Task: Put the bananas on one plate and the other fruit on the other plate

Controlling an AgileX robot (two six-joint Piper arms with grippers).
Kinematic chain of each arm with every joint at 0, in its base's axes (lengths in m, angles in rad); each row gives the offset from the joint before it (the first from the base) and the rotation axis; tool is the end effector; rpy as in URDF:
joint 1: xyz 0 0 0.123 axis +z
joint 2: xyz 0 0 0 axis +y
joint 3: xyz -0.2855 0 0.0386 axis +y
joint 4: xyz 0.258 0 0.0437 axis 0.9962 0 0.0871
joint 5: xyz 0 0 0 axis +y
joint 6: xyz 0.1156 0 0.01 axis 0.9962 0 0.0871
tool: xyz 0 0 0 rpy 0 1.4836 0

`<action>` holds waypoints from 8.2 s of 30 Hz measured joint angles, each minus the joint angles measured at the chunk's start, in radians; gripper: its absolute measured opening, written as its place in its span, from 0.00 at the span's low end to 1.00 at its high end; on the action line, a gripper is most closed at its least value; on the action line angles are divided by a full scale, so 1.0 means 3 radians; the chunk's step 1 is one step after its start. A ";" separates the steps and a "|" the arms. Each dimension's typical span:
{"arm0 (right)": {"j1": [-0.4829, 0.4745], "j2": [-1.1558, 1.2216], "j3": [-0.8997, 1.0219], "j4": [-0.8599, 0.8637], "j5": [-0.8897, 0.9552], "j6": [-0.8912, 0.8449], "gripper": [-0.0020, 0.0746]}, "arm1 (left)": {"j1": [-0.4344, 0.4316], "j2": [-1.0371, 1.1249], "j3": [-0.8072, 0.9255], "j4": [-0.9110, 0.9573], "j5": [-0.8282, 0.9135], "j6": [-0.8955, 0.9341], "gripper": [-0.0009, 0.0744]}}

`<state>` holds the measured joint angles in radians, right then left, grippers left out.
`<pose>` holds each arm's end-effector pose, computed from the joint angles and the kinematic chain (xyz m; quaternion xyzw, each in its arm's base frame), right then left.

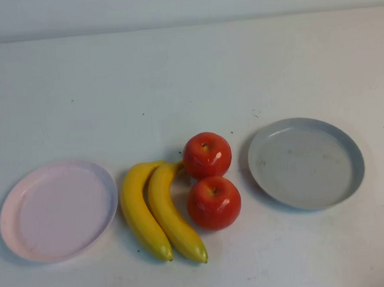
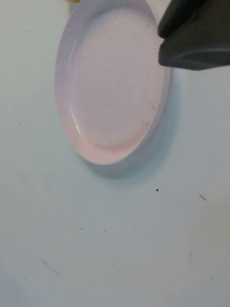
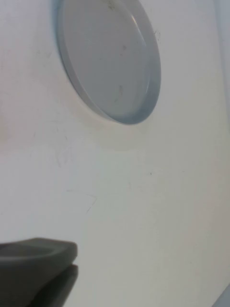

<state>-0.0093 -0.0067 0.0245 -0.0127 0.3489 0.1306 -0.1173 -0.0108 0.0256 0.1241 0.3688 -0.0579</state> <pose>0.0845 -0.0013 0.1667 0.0524 0.7970 0.0312 0.6009 0.0837 -0.0046 0.1647 0.0570 0.8009 0.0002 0.5961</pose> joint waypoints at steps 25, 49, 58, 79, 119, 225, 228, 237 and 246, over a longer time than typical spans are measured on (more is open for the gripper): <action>0.0000 -0.0001 0.0000 0.0000 0.0000 0.0000 0.00 | 0.0000 0.0000 0.0000 0.0000 -0.0005 0.0000 0.02; 0.0000 -0.0001 0.0000 0.0000 0.0000 0.0000 0.00 | 0.0000 0.0000 0.0000 -0.1037 -0.0891 -0.1160 0.02; 0.0000 -0.0001 0.0000 0.0000 0.0000 0.0000 0.00 | 0.0000 0.0116 -0.0357 -0.1432 -0.0433 -0.1513 0.02; 0.0000 -0.0001 0.0000 0.0000 0.0000 0.0000 0.00 | -0.0015 0.3281 -0.3334 -0.1784 0.2351 0.1253 0.01; 0.0000 -0.0001 0.0000 0.0000 0.0000 0.0000 0.00 | -0.2042 0.6255 -0.5228 -0.0474 0.2255 0.0193 0.90; 0.0000 -0.0021 0.0000 0.0005 0.0000 0.0000 0.00 | -0.1629 0.6885 -0.5987 -0.0641 0.1926 0.1061 0.90; 0.0000 -0.0021 0.0000 0.0005 0.0000 0.0000 0.00 | -0.1629 0.6915 -0.5989 -0.0680 0.1898 0.1151 0.90; 0.0000 -0.0021 0.0000 0.0005 0.0000 0.0000 0.00 | -0.1635 0.7026 -0.6024 -0.0813 0.1855 0.1213 0.90; 0.0000 -0.0021 0.0000 0.0005 0.0000 0.0000 0.00 | -0.1635 0.7059 -0.6024 -0.0821 0.1853 0.1323 0.90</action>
<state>-0.0093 -0.0131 0.0245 -0.0111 0.3489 0.1306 -0.6077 2.1070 -1.7816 -0.1223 0.9248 0.3390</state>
